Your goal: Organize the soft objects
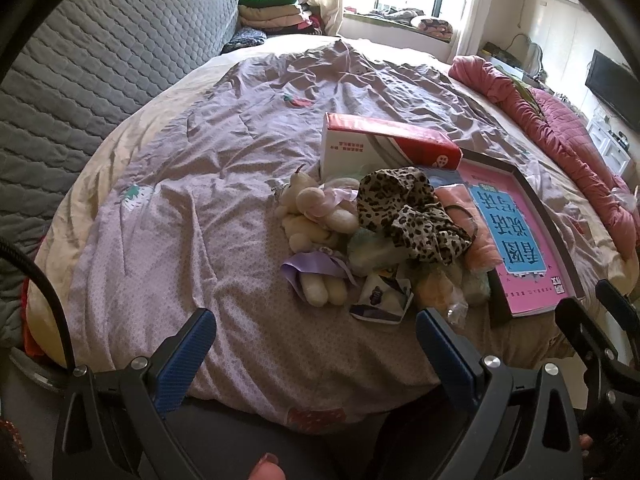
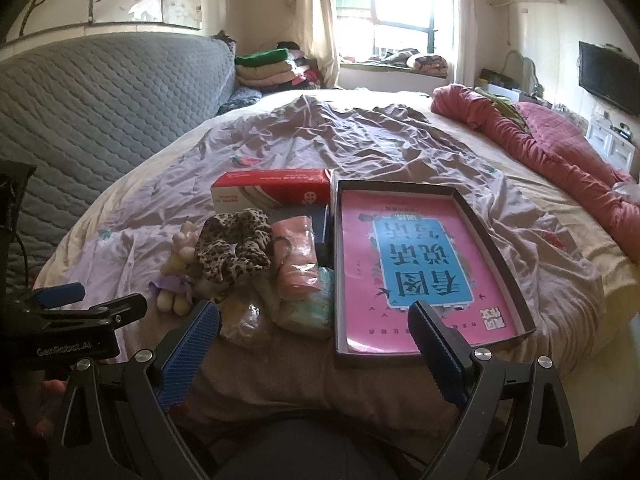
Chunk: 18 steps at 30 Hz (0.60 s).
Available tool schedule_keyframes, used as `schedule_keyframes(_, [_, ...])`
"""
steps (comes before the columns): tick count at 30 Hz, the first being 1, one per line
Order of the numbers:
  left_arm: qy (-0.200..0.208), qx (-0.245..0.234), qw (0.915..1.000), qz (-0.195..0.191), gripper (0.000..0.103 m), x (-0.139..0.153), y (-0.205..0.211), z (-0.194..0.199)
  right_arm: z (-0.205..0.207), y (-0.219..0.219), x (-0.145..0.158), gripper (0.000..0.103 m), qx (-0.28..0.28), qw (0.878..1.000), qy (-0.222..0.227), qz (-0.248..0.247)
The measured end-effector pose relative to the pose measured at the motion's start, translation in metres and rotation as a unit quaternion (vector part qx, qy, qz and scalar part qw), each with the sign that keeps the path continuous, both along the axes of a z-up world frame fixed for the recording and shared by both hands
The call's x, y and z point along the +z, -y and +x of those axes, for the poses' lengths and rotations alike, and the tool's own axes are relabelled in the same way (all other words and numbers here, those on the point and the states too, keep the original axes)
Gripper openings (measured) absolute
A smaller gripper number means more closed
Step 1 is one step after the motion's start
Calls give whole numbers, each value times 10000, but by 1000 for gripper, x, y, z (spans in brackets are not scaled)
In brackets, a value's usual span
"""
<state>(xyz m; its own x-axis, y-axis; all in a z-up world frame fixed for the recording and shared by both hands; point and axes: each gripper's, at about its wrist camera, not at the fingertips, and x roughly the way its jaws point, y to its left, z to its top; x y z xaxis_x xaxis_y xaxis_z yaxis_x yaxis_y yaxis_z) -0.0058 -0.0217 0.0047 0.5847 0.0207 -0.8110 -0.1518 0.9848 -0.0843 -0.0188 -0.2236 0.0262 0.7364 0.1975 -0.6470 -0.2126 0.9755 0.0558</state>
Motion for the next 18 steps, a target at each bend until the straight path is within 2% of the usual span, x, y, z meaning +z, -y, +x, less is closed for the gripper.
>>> schedule_keyframes(11, [51, -86, 9999, -95, 101, -4, -3, 4, 8, 1, -6, 96, 29, 9998, -141, 126])
schedule_keyframes(14, [185, -19, 9996, -198, 101, -8, -13, 7, 17, 2, -12, 96, 3, 9996, -224, 198])
schedule_keyframes(18, [53, 139, 9987, -482, 101, -19, -29, 15, 34, 2, -22, 96, -102, 9993, -324, 181])
